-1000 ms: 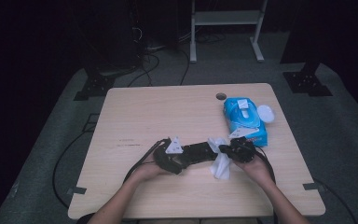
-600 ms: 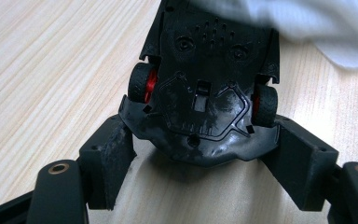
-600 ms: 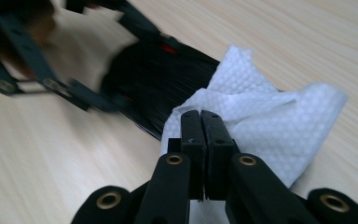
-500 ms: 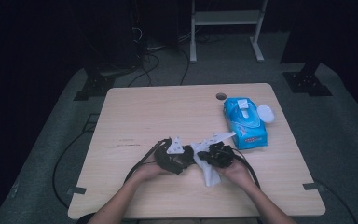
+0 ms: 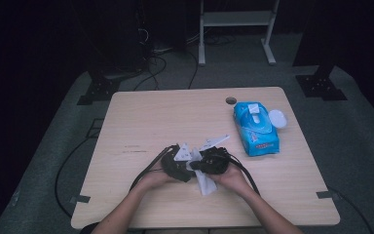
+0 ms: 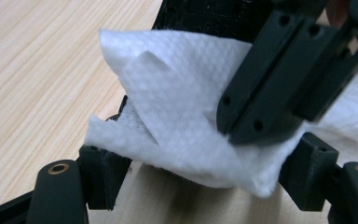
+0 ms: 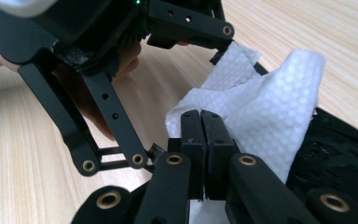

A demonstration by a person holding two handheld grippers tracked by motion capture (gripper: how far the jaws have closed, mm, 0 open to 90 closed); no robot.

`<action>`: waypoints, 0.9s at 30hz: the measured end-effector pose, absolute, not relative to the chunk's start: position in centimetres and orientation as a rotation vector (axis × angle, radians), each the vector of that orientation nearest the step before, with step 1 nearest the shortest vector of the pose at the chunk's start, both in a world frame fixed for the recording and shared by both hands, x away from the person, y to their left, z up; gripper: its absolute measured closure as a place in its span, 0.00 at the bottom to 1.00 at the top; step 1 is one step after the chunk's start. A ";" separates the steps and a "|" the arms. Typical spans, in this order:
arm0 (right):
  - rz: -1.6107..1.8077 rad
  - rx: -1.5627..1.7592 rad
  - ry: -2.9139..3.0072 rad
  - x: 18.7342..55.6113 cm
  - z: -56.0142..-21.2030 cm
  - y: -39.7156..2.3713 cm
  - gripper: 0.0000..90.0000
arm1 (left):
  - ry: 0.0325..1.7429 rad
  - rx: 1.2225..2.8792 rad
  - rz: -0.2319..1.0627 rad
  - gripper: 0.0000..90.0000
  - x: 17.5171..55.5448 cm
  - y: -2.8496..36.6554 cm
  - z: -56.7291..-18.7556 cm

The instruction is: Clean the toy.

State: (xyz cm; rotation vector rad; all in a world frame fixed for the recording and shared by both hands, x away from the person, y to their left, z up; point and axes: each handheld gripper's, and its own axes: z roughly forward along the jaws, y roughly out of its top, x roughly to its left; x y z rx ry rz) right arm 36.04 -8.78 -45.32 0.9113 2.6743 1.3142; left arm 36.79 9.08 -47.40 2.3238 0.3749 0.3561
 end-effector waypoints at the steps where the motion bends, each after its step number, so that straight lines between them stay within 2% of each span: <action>1: 1.305 0.910 2.669 36.0 -45.2 -9.0 0.98 | 0.374 2.326 0.360 0.29 36.8 9.1 -47.4; 8: 1.201 0.962 2.554 36.4 -44.6 -11.5 0.98 | 0.374 2.326 0.366 0.29 36.9 9.0 -47.4; 15: 1.178 0.944 2.507 37.5 -44.4 -9.4 0.98 | 0.392 2.325 0.360 0.29 37.0 9.3 -47.4; 27: 1.114 1.170 2.356 38.8 -44.1 -17.6 0.98 | 0.388 2.328 0.357 0.29 37.1 9.4 -47.3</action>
